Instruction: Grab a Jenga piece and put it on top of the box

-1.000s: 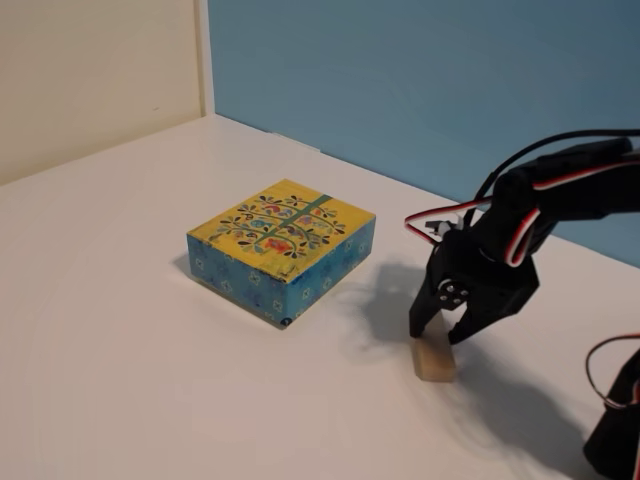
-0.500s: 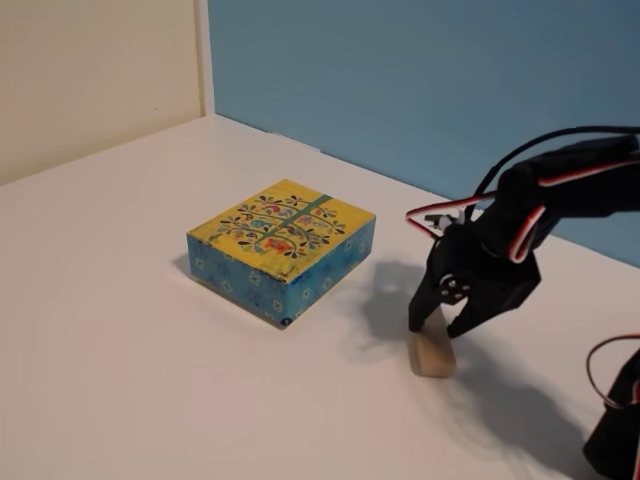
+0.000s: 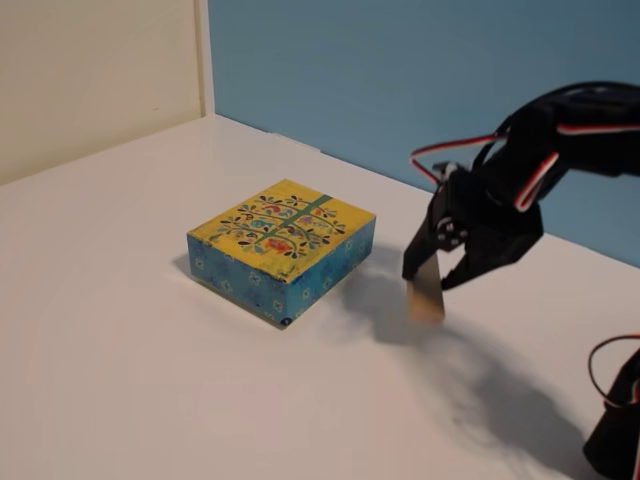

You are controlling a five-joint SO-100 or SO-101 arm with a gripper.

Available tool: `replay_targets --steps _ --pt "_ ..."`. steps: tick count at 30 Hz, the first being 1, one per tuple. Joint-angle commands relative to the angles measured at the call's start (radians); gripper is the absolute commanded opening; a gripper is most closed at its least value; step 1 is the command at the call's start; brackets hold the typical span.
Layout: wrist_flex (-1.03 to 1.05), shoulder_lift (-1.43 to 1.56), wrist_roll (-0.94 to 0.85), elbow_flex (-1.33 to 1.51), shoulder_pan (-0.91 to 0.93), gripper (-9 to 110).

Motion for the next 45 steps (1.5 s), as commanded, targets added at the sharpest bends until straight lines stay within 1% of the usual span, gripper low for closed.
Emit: replay_targets --steps 1,15,27,38,45 --pt "0.038 0.049 0.029 -0.080 -0.017 0" --pt "0.155 0.003 0.149 -0.365 -0.069 0" --pt "0.241 -0.169 0.218 -0.652 -0.147 0" --pt "0.264 -0.345 0.255 -0.856 -0.209 0" --pt "0.252 -0.446 0.256 -0.928 -0.230 0"
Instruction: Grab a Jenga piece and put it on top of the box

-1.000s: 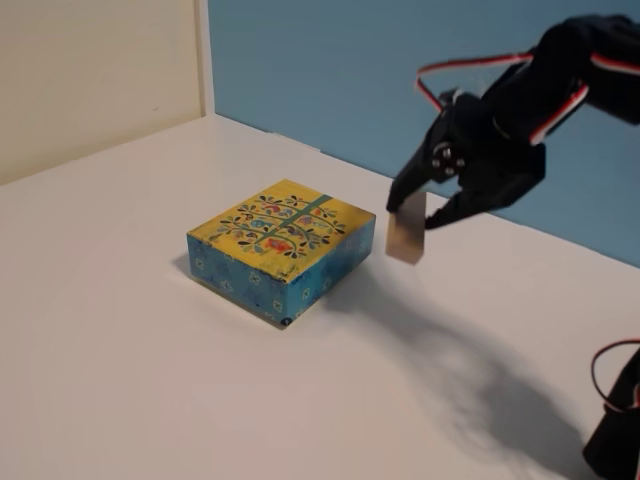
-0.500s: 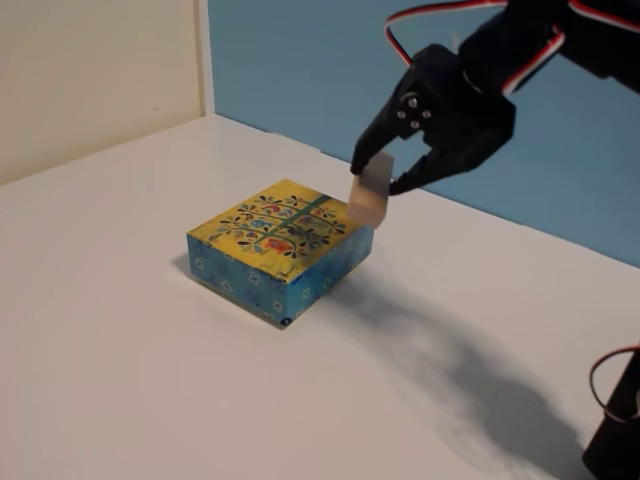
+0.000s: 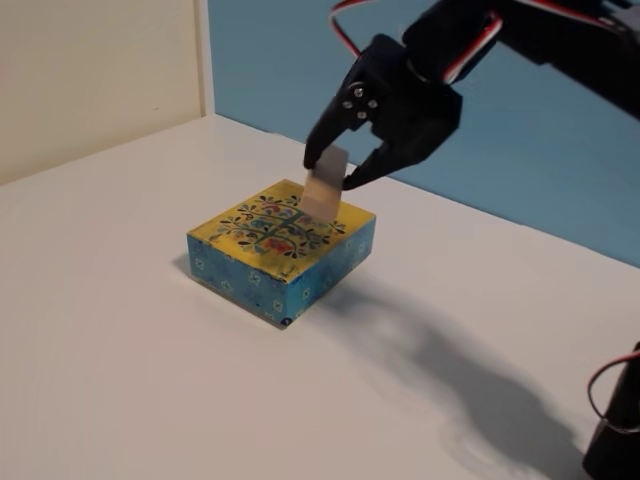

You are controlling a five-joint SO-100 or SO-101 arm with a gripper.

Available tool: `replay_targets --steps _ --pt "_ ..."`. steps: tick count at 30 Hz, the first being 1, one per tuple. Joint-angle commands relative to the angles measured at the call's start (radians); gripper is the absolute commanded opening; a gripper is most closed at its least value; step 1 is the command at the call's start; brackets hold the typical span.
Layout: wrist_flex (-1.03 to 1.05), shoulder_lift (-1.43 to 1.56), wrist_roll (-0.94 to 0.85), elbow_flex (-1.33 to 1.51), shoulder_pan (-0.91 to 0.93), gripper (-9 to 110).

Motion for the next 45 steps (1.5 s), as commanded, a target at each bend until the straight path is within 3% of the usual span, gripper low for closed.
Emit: replay_targets --steps 1,45 --pt "-0.012 -0.020 0.005 -0.067 -0.020 0" --pt "0.057 -0.578 -0.086 -0.588 0.058 0"
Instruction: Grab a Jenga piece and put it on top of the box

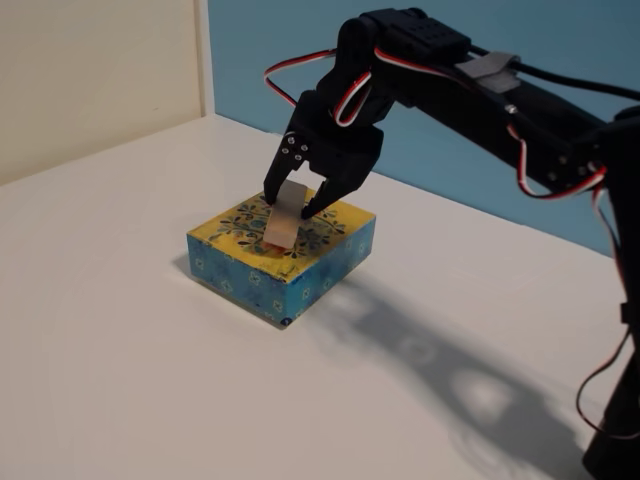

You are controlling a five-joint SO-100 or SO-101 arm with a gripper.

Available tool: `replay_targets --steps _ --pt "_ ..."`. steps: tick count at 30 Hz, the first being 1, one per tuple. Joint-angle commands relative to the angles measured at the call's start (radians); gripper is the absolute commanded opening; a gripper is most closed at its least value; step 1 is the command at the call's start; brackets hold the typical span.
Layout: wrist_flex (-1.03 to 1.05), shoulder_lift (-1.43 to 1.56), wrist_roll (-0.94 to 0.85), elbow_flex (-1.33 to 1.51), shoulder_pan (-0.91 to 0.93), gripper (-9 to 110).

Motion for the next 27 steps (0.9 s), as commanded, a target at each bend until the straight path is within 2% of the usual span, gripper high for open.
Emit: replay_targets --steps 1,15,27 --pt "0.000 0.003 -0.014 -0.052 0.012 0" --pt "-0.003 -0.032 -0.023 -0.063 0.026 1" --pt "0.003 -0.041 -0.026 -0.063 0.029 11"
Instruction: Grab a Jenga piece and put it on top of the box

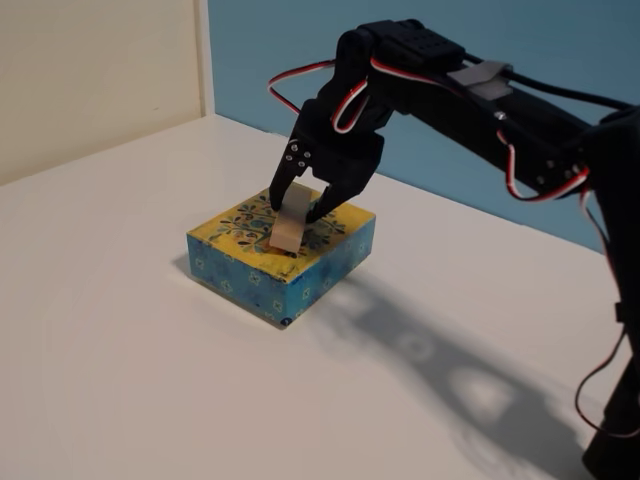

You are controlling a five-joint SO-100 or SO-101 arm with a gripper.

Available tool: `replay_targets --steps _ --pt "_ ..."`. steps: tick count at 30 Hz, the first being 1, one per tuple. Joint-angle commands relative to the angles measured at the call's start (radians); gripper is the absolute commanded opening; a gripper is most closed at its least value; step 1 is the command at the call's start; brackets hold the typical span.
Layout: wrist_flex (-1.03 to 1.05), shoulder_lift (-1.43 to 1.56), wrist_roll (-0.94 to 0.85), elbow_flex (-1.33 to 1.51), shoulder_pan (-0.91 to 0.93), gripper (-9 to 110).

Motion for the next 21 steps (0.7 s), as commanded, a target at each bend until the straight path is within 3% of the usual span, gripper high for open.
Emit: replay_targets --steps 1,21 --pt "0.003 0.002 -0.009 -0.043 0.008 11" --pt "-0.005 -0.018 -0.025 -0.043 0.008 18"
